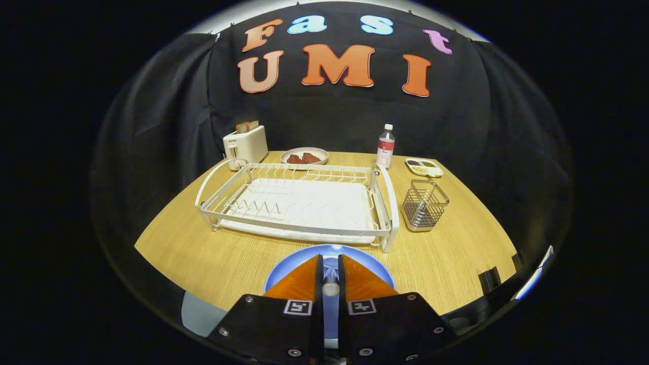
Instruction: Take the plate from the dish rack, then take the spoon from the basket and place it into the plate.
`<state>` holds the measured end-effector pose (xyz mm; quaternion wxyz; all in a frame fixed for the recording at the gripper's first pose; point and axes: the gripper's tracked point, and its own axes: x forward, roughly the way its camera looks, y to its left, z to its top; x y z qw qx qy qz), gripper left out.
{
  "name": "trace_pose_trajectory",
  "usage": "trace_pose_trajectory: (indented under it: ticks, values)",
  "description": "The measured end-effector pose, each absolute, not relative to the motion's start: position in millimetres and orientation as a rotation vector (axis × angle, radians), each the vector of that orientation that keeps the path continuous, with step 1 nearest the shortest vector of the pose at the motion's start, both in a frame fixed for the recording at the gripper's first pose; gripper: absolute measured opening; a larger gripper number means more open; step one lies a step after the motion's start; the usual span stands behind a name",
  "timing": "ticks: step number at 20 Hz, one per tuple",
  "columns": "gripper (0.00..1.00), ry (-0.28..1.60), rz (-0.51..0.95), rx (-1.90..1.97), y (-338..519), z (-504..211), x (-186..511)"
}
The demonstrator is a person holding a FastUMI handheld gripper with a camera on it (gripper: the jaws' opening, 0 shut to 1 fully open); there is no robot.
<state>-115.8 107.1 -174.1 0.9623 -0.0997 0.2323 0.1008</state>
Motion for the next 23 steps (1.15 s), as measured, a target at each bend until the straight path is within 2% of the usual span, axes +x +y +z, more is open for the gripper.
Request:
trace_pose_trajectory:
  ticks: [6, 8, 10, 13, 14, 15, 23]
  values:
    - [0.2, 0.462, 0.196, -0.212, 108.3, -162.3, -101.9]
    - [0.28, 0.461, 0.189, -0.21, 109.7, -155.9, -95.4]
    - [0.42, 0.443, 0.183, -0.207, 113.0, -144.2, -88.0]
    - [0.89, 0.402, 0.163, -0.22, 114.5, -122.3, -74.1]
    - [0.96, 0.388, 0.164, -0.221, 116.6, -114.4, -70.8]
    - [0.99, 0.375, 0.164, -0.221, 118.2, -106.8, -66.5]
    - [0.98, 0.296, 0.147, -0.176, 120.6, -58.3, -54.7]
